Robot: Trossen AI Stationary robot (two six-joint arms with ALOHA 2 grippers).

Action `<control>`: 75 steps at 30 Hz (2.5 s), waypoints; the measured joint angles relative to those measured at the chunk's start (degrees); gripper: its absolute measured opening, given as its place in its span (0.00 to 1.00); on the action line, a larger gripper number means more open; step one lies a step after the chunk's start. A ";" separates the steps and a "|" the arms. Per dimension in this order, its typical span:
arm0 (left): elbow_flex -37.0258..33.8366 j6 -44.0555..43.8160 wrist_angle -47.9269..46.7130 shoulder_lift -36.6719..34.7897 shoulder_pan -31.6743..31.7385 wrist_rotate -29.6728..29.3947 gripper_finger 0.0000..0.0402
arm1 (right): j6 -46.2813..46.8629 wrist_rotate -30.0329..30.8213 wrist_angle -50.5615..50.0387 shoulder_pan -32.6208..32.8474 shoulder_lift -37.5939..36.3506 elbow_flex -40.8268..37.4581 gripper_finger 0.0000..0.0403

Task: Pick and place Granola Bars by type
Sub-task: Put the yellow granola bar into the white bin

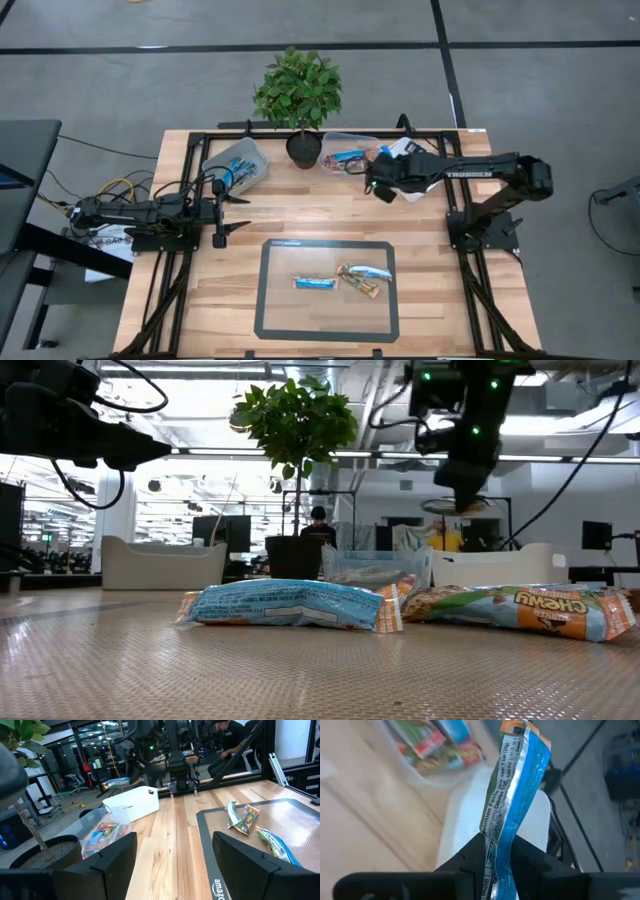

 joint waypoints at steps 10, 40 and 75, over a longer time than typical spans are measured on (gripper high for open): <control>0.00 0.00 0.00 0.00 0.01 0.00 0.63 | 1.26 -0.56 1.27 -6.18 -3.85 -7.10 0.18; 0.00 0.00 0.00 0.02 0.00 -0.04 0.63 | 4.29 -8.59 6.88 4.83 -8.22 -7.39 0.68; -0.02 -0.01 0.00 0.80 0.00 -0.04 0.63 | 5.37 -35.59 23.33 36.32 15.24 -2.71 0.69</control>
